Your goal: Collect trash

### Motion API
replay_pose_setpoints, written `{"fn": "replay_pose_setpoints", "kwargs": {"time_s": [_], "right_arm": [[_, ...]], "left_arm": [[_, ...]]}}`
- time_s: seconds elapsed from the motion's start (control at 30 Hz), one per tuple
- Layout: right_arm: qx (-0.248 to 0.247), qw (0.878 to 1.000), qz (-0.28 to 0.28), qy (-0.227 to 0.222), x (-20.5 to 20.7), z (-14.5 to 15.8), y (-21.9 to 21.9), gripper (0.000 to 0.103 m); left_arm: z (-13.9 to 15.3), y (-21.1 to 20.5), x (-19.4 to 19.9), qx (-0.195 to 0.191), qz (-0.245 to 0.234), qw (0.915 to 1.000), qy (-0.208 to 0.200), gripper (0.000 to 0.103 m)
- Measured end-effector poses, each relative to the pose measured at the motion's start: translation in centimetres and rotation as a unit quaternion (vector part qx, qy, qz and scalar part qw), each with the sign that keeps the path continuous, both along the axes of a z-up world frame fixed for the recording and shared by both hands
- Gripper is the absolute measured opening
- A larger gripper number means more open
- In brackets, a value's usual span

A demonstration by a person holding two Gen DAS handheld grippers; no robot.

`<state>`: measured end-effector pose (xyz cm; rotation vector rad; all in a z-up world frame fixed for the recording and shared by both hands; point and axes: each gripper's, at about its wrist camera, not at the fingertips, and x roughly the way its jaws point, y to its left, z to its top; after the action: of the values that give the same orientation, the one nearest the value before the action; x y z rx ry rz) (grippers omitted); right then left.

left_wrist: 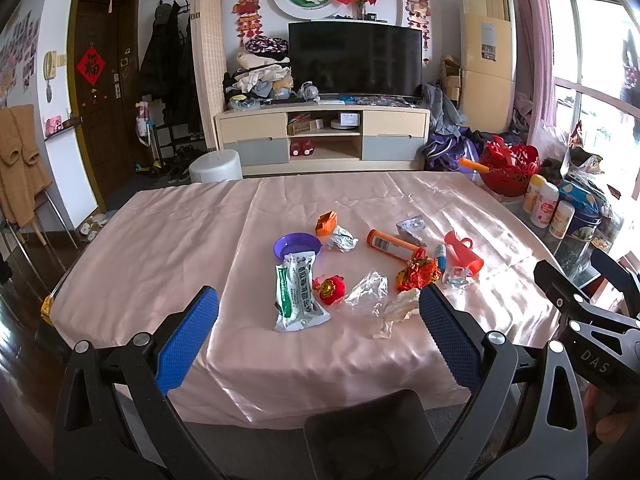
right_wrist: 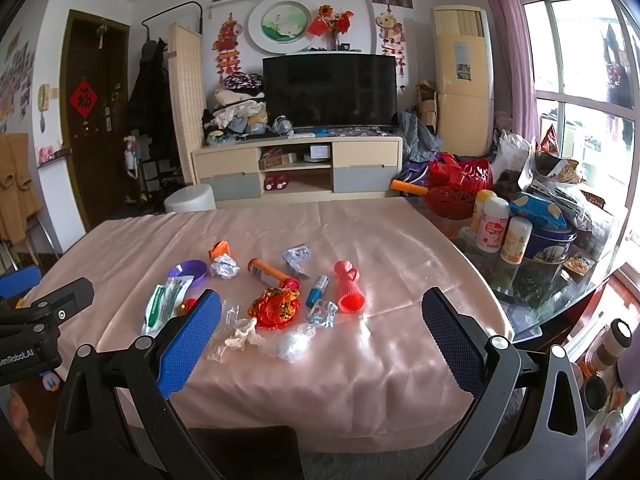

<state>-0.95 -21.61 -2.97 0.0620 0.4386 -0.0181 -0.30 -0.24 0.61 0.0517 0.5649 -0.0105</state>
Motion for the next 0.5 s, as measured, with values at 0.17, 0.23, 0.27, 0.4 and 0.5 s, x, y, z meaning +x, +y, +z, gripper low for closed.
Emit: {"fn": "replay_pose_setpoints", "kwargs": {"time_s": [0.17, 0.23, 0.27, 0.4, 0.5], "right_arm": [[-0.001, 1.000, -0.001, 0.000, 0.01, -0.07, 0.14, 0.100], [0.000, 1.000, -0.001, 0.002, 0.02, -0.14, 0.17, 0.100], [0.000, 1.000, -0.001, 0.002, 0.02, -0.03, 0.08, 0.100], [0.001, 1.000, -0.001, 0.005, 0.08, -0.05, 0.04, 0.100], [0.001, 1.000, -0.001, 0.005, 0.09, -0.04, 0.04, 0.100]], "left_arm": [[-0.06, 0.02, 0.02, -0.001, 0.001, 1.0000, 0.000, 0.095], [0.00, 0.03, -0.01, -0.001, 0.001, 1.0000, 0.000, 0.095], [-0.05, 0.02, 0.01, -0.001, 0.001, 1.0000, 0.000, 0.095], [-0.03, 0.03, 0.02, -0.001, 0.000, 1.0000, 0.000, 0.095], [0.02, 0.05, 0.00, -0.001, 0.000, 1.0000, 0.001, 0.095]]}}
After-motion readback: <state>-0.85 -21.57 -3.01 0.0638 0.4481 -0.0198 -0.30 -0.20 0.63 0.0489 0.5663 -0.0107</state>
